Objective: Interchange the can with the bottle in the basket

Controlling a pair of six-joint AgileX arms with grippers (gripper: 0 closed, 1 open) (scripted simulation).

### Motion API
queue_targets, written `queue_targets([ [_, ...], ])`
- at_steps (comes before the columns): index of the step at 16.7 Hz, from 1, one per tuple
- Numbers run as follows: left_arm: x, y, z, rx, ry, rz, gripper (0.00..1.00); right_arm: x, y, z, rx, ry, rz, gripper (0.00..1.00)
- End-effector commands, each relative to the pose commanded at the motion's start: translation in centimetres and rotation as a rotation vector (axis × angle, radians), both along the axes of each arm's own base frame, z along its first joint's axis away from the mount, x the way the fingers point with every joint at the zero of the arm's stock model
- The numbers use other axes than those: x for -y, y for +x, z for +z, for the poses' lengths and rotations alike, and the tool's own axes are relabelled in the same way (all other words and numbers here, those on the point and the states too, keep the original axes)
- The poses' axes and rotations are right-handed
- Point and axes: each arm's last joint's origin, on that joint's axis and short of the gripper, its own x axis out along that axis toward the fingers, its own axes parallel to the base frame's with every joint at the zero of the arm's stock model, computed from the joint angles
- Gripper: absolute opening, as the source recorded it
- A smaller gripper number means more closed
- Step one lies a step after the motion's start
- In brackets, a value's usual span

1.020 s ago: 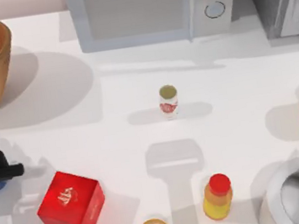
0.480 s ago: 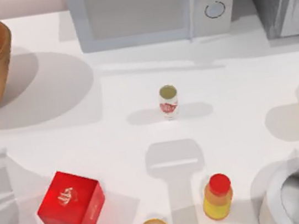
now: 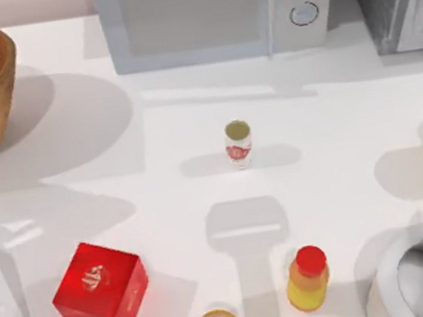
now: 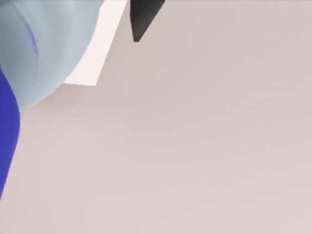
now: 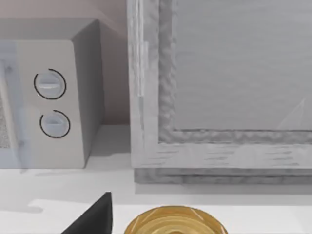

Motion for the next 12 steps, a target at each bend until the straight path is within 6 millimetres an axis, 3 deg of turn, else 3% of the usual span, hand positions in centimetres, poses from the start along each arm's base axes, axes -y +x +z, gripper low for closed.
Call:
queue_targets([
  [6,2.1,4.2,7.9,-0.043,-0.106,-0.221,0.0,0.0,0.0,0.0,0.0,0.0,0.0,1.0],
  [9,3.7,5.3,9.8,-0.068,-0.157,-0.324,0.0,0.0,0.0,0.0,0.0,0.0,0.0,1.0],
  [12,4.4,5.8,10.1,-0.081,-0.174,-0.361,0.0,0.0,0.0,0.0,0.0,0.0,0.0,1.0],
])
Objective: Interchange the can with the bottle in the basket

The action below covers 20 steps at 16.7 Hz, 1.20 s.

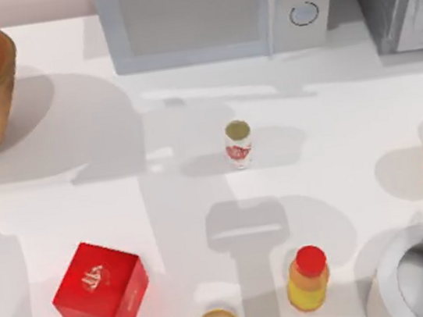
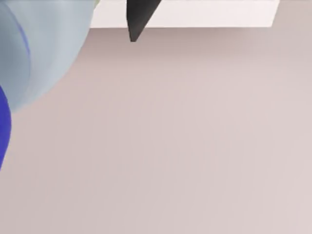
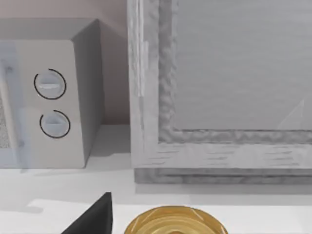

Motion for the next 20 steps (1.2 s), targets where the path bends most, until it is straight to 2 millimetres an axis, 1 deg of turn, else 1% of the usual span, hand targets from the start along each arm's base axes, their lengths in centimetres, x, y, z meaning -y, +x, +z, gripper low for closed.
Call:
queue_targets([
  [4,-0.1,-0.1,0.1,0.003,0.003,0.005,0.0,0.0,0.0,0.0,0.0,0.0,0.0,1.0],
  [6,-0.2,0.1,-0.2,0.003,0.004,0.005,0.0,0.0,0.0,0.0,0.0,0.0,0.0,1.0],
  [20,0.0,4.2,-4.4,0.0,0.0,0.001,0.0,0.0,0.0,0.0,0.0,0.0,0.0,1.0],
])
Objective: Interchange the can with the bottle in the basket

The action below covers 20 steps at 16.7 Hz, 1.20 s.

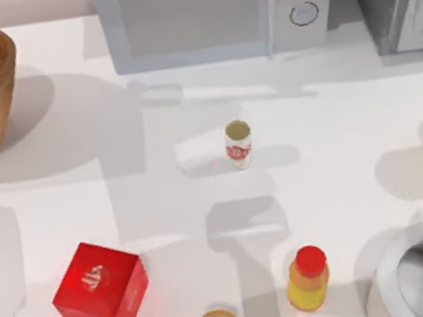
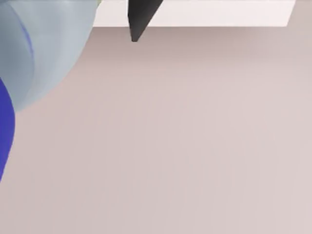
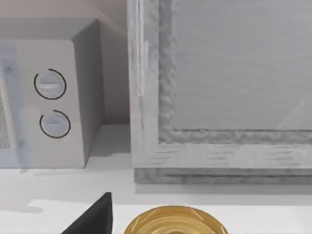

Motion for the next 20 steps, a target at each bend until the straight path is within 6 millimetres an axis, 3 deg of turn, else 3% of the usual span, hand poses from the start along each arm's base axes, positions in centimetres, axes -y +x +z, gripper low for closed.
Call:
queue_targets([
  [5,0.06,0.23,-0.27,0.0,0.0,-0.001,0.0,0.0,0.0,0.0,0.0,0.0,0.0,1.0],
  [18,0.06,0.23,-0.27,0.0,0.0,-0.001,0.98,0.0,0.0,0.0,0.0,0.0,0.0,1.0],
  [20,0.06,0.23,-0.27,0.0,0.0,-0.001,1.0,0.0,0.0,0.0,0.0,0.0,0.0,1.0],
])
